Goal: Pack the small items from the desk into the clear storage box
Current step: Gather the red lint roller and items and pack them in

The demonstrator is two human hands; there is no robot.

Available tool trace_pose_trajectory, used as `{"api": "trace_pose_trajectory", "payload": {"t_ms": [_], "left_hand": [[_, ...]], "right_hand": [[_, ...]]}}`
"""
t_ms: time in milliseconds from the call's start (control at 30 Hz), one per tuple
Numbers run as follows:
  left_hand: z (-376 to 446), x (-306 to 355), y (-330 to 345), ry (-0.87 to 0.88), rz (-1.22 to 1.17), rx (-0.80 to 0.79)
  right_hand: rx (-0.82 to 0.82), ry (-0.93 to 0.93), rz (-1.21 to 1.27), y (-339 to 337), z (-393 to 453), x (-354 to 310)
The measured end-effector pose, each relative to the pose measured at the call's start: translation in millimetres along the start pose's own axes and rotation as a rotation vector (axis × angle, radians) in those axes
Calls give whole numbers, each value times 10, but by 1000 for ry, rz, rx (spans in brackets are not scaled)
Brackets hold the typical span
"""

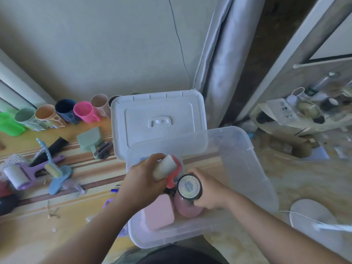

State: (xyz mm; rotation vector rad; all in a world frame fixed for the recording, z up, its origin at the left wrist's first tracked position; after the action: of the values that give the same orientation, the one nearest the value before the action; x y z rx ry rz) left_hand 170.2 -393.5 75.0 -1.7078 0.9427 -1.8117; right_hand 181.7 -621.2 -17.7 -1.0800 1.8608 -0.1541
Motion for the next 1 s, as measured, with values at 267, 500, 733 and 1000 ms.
{"api": "trace_pose_trajectory", "payload": {"t_ms": [267,500,733,1000], "left_hand": [[-77,-84,178,-191,60,-22],[-50,-114,399,-334,0,-60],[-60,-96,434,-368,-2,-97],[62,173,513,-416,-543,-52]], "right_hand": [[258,-4,92,-228,503,85],[232,-38,98,86,946,-143],[155,-26,129,-34,750,-86],[-52,-105,93,-269,-217,-39]]}}
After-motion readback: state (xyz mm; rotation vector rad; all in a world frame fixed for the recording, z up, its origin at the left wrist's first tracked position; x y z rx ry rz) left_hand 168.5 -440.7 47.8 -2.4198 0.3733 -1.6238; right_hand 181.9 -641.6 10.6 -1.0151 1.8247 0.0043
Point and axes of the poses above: each hand's wrist, its own z-axis towards the middle knuckle, its own y-axis out of the palm, x = y × z, the point moved 4 cm from there along z, towards the middle knuckle, and after that the axes turned 10 degrees about y, right-handed, at the moved point
